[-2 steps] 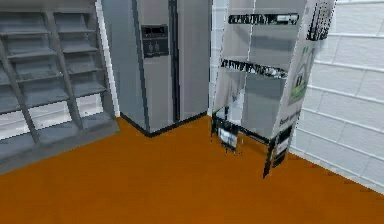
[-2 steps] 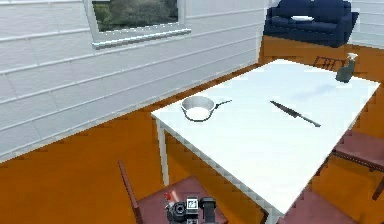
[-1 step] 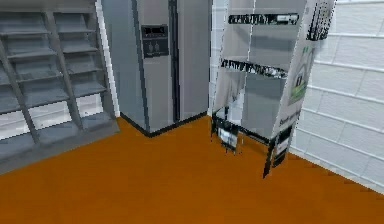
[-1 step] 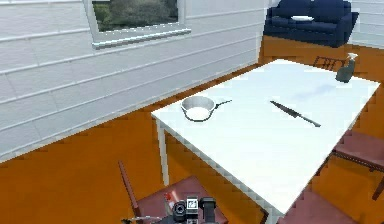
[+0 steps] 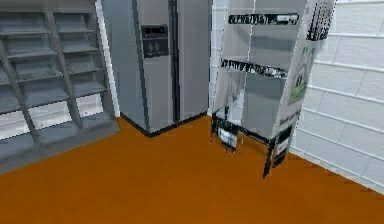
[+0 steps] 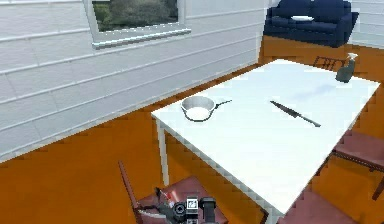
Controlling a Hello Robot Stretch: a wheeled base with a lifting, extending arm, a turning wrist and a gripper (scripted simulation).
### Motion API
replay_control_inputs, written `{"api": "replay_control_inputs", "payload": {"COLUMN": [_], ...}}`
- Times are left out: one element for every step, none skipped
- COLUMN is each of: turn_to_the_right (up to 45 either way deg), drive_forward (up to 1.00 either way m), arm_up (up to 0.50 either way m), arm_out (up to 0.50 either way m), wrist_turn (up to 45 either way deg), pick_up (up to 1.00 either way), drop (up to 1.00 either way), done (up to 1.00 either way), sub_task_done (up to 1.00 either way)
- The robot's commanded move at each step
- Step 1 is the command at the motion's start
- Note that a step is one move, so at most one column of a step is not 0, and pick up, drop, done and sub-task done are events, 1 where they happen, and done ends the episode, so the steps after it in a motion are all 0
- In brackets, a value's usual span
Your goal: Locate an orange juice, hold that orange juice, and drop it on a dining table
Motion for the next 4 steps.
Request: {"api": "replay_control_inputs", "payload": {"turn_to_the_right": [0.0,0.0,0.0,0.0], "drive_forward": [0.0,0.0,0.0,0.0], "arm_up": [0.0,0.0,-0.3,0.0], "arm_out": [0.02,0.0,0.0,0.0], "wrist_turn": [0.0,27.0,0.0,0.0], "pick_up": [0.0,0.0,0.0,1.0], "drop": [0.0,0.0,0.0,0.0], "done": [0.0,0.0,0.0,0.0], "sub_task_done": [0.0,0.0,0.0,0.0]}}
